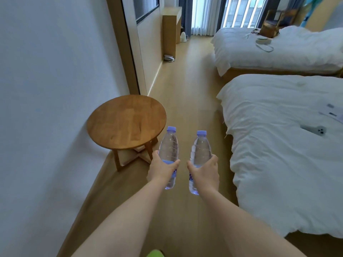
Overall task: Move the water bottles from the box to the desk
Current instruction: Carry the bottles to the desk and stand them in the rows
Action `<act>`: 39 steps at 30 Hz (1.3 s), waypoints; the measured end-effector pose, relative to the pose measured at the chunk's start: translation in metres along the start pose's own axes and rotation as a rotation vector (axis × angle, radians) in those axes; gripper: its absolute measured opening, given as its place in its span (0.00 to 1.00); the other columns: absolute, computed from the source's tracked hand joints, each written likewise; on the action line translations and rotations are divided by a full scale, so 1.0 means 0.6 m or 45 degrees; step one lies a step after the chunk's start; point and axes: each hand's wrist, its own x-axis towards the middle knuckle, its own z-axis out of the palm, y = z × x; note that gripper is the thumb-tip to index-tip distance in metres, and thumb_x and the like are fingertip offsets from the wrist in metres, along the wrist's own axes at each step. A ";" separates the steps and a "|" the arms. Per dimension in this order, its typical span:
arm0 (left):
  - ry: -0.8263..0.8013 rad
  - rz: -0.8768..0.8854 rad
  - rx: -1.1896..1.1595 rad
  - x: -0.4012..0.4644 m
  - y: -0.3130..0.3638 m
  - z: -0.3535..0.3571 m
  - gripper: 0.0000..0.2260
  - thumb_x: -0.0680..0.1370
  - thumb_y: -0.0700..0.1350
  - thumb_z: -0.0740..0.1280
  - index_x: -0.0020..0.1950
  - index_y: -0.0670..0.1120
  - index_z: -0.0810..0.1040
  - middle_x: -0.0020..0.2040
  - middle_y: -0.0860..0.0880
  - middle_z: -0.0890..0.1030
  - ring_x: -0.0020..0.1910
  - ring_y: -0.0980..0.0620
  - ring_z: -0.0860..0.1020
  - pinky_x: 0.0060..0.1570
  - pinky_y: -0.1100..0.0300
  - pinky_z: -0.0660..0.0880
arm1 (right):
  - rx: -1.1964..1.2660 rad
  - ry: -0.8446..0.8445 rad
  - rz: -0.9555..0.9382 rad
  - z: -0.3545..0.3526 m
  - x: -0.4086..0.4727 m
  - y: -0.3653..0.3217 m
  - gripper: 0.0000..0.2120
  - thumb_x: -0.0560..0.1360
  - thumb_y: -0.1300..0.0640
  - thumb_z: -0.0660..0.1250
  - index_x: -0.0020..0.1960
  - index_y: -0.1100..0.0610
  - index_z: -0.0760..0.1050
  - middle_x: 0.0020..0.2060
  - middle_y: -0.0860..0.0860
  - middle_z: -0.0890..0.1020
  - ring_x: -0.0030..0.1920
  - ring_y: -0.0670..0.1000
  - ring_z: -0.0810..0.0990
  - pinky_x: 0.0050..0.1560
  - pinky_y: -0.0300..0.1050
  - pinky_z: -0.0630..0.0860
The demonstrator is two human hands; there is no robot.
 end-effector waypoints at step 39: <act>0.005 0.004 -0.016 1.107 0.708 0.439 0.31 0.68 0.59 0.72 0.66 0.56 0.61 0.52 0.55 0.77 0.43 0.50 0.78 0.47 0.53 0.77 | -0.076 0.034 0.061 0.100 1.354 -0.309 0.37 0.70 0.42 0.71 0.69 0.58 0.59 0.58 0.53 0.75 0.53 0.54 0.78 0.50 0.49 0.78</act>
